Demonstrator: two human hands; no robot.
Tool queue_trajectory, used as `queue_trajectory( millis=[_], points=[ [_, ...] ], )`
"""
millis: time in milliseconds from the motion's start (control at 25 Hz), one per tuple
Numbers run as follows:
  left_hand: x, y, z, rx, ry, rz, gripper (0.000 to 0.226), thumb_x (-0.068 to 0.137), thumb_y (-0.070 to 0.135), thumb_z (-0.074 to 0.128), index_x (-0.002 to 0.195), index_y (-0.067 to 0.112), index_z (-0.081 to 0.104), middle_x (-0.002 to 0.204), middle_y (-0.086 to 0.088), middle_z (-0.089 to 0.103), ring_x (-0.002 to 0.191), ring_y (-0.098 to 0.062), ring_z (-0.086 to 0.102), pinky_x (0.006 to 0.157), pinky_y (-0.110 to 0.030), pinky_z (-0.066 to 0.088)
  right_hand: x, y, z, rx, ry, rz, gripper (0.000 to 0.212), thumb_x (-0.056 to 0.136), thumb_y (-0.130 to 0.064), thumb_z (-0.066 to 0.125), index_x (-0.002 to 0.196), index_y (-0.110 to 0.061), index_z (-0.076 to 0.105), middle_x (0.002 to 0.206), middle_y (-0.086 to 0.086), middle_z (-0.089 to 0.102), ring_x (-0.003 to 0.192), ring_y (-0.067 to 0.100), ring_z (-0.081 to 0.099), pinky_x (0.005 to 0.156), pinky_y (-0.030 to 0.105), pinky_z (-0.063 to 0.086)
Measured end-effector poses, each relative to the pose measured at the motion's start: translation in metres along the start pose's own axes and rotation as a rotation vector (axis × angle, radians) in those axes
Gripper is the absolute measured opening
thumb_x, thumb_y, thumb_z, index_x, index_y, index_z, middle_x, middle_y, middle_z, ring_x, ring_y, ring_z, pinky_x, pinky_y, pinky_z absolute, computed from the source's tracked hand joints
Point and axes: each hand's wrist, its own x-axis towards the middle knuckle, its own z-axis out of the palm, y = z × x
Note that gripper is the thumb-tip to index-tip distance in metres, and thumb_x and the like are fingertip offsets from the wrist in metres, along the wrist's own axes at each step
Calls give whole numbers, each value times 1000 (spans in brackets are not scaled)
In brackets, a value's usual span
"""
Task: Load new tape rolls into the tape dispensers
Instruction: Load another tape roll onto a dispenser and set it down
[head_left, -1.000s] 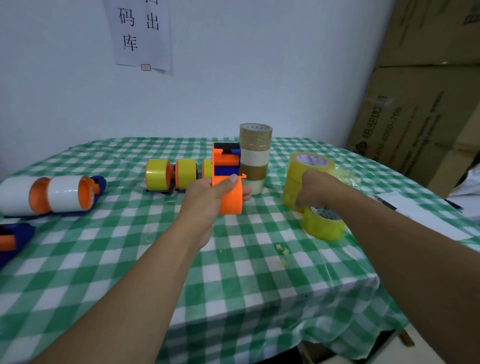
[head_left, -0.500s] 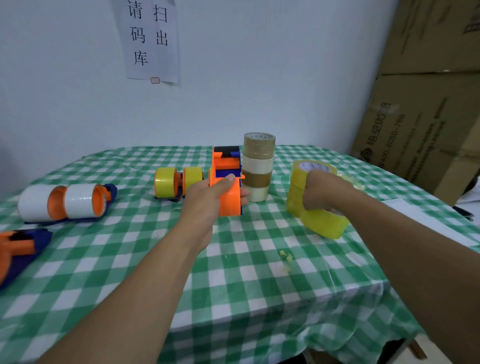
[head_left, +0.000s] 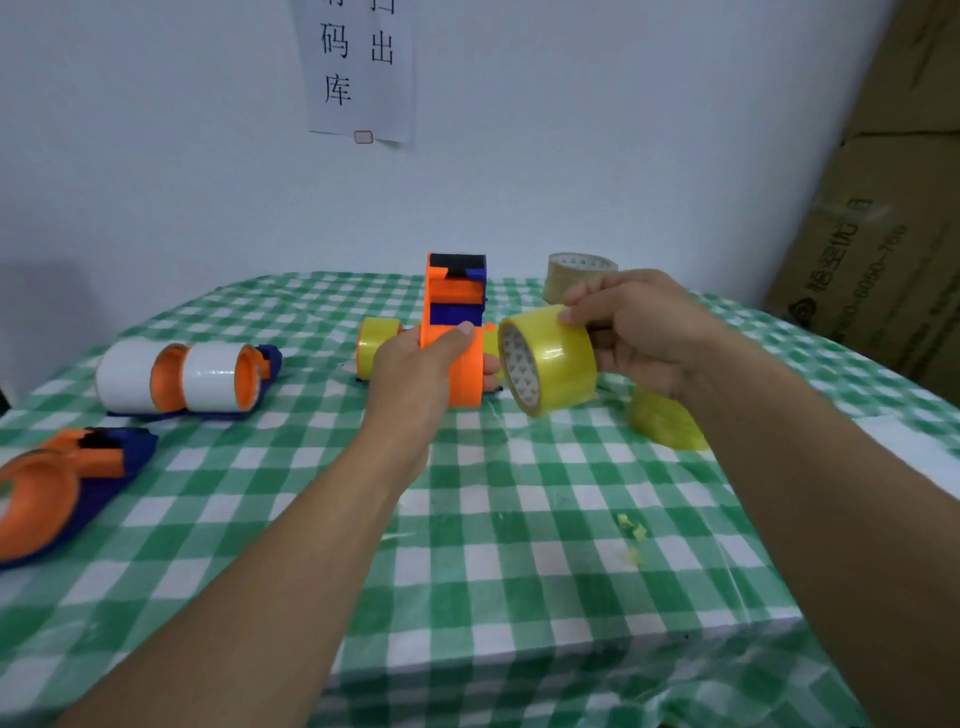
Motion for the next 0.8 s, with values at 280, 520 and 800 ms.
queue_trajectory(
  millis=[280, 520, 800],
  points=[
    [32, -5, -16, 100, 77, 87, 22, 95, 23, 64, 93, 3, 72, 91, -21, 74, 73, -23, 67, 73, -38, 56, 18, 15, 37, 328, -83, 9, 17, 89, 11, 61, 96, -4, 61, 77, 11, 68, 76, 25, 68, 69, 43, 64],
    [61, -10, -19, 84, 80, 134, 43, 97, 31, 61, 95, -12, 61, 78, -14, 58, 69, -23, 53, 65, -36, 42, 44, 27, 55, 409, -154, -3, 29, 81, 5, 70, 106, -5, 60, 93, 15, 69, 81, 27, 70, 77, 46, 63],
    [78, -22, -13, -21, 124, 128, 41, 96, 26, 62, 100, -15, 61, 82, -16, 61, 70, -24, 57, 58, -31, 46, 72, 49, 41, 62, -173, -14, 57, 68, -39, 88, 117, -18, 67, 124, 8, 71, 118, 32, 66, 100, 58, 52]
  ],
)
